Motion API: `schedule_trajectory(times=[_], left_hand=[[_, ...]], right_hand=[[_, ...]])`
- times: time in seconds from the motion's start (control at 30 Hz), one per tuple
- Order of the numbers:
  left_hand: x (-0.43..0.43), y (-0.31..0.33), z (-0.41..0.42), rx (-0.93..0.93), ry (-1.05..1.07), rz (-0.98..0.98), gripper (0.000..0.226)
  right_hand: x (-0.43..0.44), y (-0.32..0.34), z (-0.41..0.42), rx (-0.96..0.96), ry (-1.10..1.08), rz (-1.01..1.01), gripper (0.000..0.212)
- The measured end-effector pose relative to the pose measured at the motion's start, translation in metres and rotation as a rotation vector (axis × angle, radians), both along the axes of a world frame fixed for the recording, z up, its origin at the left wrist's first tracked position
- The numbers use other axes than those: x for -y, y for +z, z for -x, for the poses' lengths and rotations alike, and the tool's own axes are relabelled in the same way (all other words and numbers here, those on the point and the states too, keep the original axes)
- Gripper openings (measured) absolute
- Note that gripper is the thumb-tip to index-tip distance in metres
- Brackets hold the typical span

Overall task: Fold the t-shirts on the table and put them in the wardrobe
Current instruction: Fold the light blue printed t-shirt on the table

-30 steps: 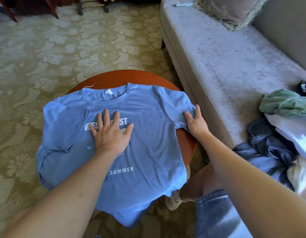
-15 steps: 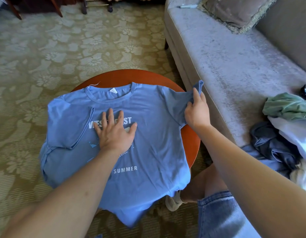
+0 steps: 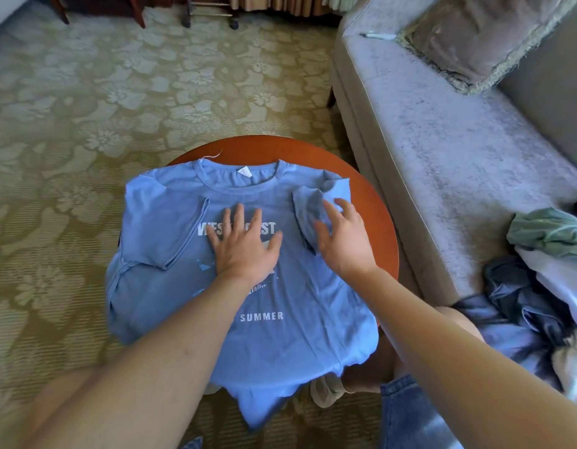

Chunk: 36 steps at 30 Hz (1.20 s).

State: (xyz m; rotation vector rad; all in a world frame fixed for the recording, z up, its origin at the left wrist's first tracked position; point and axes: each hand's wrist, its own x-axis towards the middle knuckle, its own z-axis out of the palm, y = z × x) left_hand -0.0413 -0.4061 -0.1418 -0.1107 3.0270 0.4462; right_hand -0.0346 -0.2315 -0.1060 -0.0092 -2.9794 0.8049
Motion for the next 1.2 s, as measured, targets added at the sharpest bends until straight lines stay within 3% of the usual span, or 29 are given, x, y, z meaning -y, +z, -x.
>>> schedule_trajectory(times=[0.1,0.2,0.3,0.4,0.83,0.93,1.0,1.1,1.2], left_hand=[[0.016,0.007,-0.004,-0.117,0.026,-0.066,0.058],[0.046,0.011,-0.009,-0.101,0.113,0.072,0.064],[0.075,0.007,-0.014,0.092,0.250,0.148,0.081],[0.078,0.001,-0.010,0.195,0.258,0.176,0.087],[0.040,-0.001,0.056,0.171,0.259,0.169,0.086],[0.046,0.015,0.060,0.277,0.249,0.084,0.085],[0.058,0.029,0.052,0.270,0.265,-0.017,0.081],[0.081,0.036,0.012,0.076,0.277,-0.029,0.069],[0.095,0.027,-0.040,-0.058,0.332,-0.055,0.065]], right_hand=[[0.003,-0.011,-0.003,0.176,-0.035,-0.224,0.064],[0.018,-0.022,-0.002,0.233,0.064,-0.346,0.070],[0.022,-0.034,-0.003,0.242,0.107,-0.344,0.071],[0.012,-0.040,0.003,0.188,0.103,-0.367,0.072],[-0.026,-0.045,0.071,0.177,0.064,-0.395,0.073],[-0.032,-0.034,0.067,0.259,0.086,-0.310,0.076],[-0.039,-0.027,0.050,0.191,0.011,-0.184,0.072],[-0.052,-0.020,0.003,-0.032,-0.120,0.033,0.061],[-0.063,-0.024,-0.050,-0.102,-0.257,0.267,0.059]])
